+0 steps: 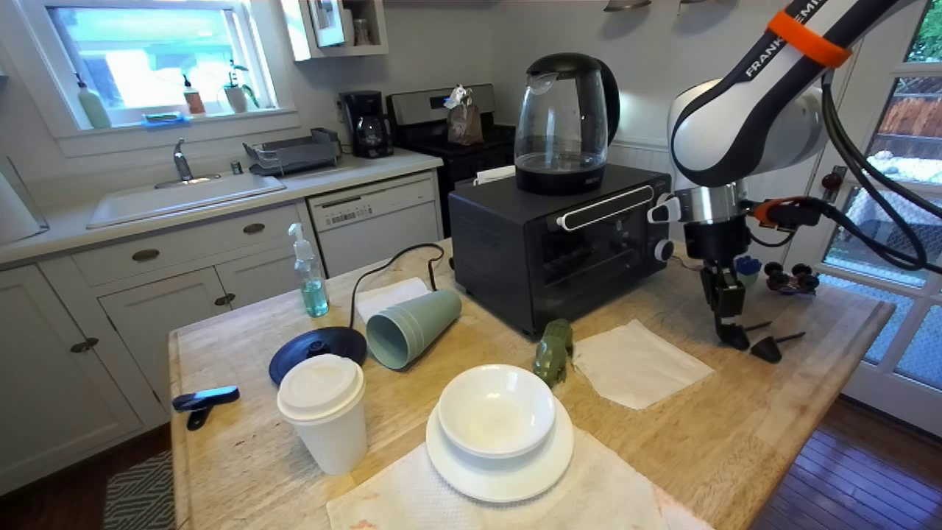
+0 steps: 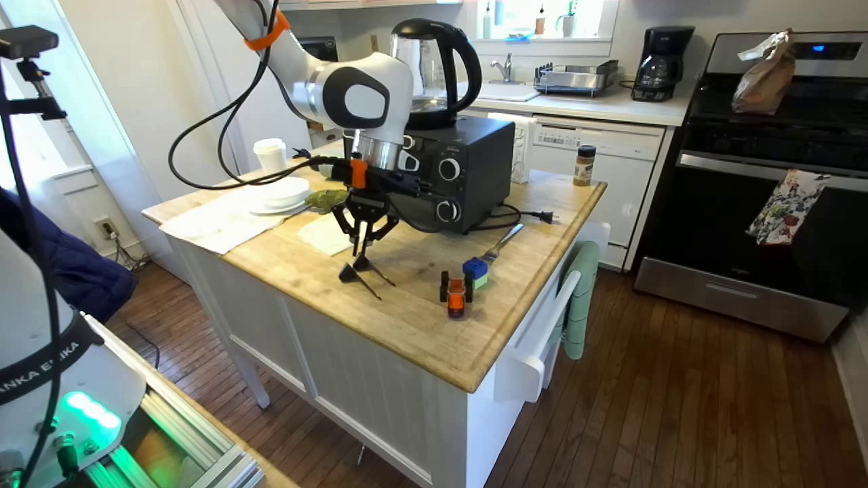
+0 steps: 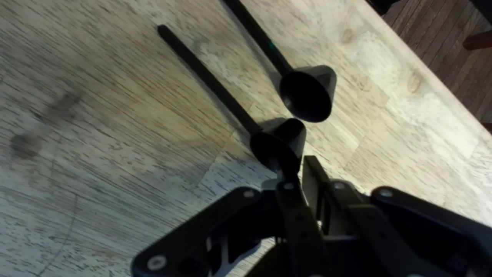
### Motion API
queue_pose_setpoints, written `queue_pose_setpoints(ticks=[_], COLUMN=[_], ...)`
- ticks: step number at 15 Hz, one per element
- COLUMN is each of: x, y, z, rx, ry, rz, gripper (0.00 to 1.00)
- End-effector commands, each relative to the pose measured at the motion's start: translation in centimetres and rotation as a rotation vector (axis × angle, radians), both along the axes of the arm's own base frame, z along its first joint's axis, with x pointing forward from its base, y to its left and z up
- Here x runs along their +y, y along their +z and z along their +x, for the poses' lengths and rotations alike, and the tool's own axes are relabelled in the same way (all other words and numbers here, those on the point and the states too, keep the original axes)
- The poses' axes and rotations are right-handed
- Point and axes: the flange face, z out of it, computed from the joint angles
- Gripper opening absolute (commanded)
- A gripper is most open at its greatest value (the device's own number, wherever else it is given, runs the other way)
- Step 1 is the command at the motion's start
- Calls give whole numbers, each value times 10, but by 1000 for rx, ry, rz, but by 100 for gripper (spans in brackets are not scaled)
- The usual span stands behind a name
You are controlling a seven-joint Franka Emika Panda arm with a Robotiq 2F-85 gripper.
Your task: Place the scoops together
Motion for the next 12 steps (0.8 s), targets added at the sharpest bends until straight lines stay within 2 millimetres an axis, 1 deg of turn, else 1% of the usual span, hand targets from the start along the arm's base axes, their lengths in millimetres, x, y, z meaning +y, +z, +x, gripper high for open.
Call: queue_pose_setpoints(ticks=[1, 2, 4, 8, 12], x=[-5, -6, -7, -11, -24], y=[-4, -4, -5, -5, -1], z=[5, 5, 5, 6, 7], rx=[11, 12, 15, 28, 60], ry=[1, 0, -2, -23, -83], rz=[-4, -5, -5, -8, 1], gripper=[11, 2, 0, 0, 0])
